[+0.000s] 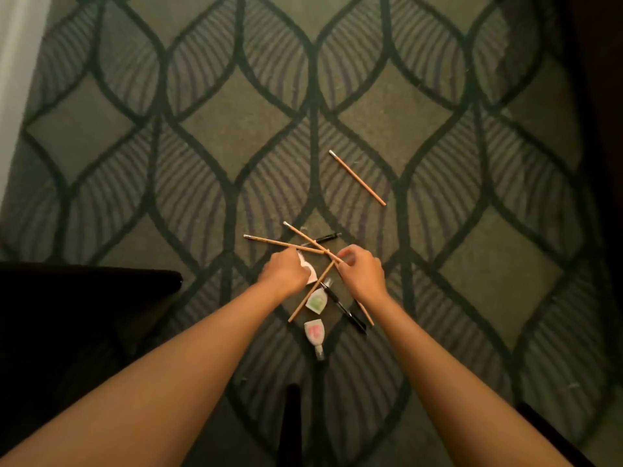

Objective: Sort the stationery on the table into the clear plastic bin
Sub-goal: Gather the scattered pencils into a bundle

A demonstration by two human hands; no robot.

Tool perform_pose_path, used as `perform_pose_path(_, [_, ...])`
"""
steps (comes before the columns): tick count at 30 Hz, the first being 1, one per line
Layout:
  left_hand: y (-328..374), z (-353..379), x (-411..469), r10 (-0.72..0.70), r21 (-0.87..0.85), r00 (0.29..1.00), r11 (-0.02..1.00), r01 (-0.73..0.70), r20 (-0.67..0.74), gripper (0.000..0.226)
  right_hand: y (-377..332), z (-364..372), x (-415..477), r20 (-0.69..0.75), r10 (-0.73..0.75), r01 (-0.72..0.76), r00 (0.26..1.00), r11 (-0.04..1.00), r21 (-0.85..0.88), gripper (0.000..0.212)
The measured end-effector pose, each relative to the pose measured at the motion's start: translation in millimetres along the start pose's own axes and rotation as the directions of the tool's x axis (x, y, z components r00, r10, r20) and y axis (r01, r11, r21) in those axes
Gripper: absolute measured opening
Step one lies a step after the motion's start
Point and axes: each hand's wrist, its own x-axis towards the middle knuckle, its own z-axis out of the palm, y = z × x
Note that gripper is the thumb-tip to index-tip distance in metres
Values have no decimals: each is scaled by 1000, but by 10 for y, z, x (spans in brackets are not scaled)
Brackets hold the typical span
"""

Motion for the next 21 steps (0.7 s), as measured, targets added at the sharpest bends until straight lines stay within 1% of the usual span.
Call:
perform_pose_path(3, [-18,179,241,13,58,1000,998,-14,21,28,136,134,227,0,-68,67,998,989,-130,24])
perform_pose_path(5, [-37,289,401,20,95,999,995,-23,25,28,236,246,376,15,-123,123,992,963,-241,26])
perform_pose_path(8, [-64,434,593,16,129,999,991,-20,31,37,356,393,526,104,-182,209,978,898,-388,31])
perform_pose_path(9, [-78,492,675,15,139,999,990,-19,34,38,390,458,589,139,-201,242,970,871,-428,33])
perform_pose_path(11, [-107,590,766,13,160,999,987,-18,35,34,433,551,655,162,-251,298,954,803,-516,38])
perform_pose_path(14, [-166,709,880,4,185,1000,983,-10,30,33,522,661,728,160,-365,382,917,688,-617,39])
perform_pose_path(18, [-251,776,951,-12,161,1000,987,15,-14,28,652,653,784,140,-443,409,886,601,-687,26])
perform_pose_path(19, [-260,776,951,-7,152,999,988,12,-36,26,673,632,789,97,-492,407,865,577,-708,20])
perform_pose_path(20, [-262,775,952,4,129,998,992,5,-70,26,702,607,798,51,-524,397,850,574,-717,18])
perform_pose_path(21, [-258,775,961,18,79,990,997,-7,-137,25,723,576,809,21,-546,393,837,575,-718,22])
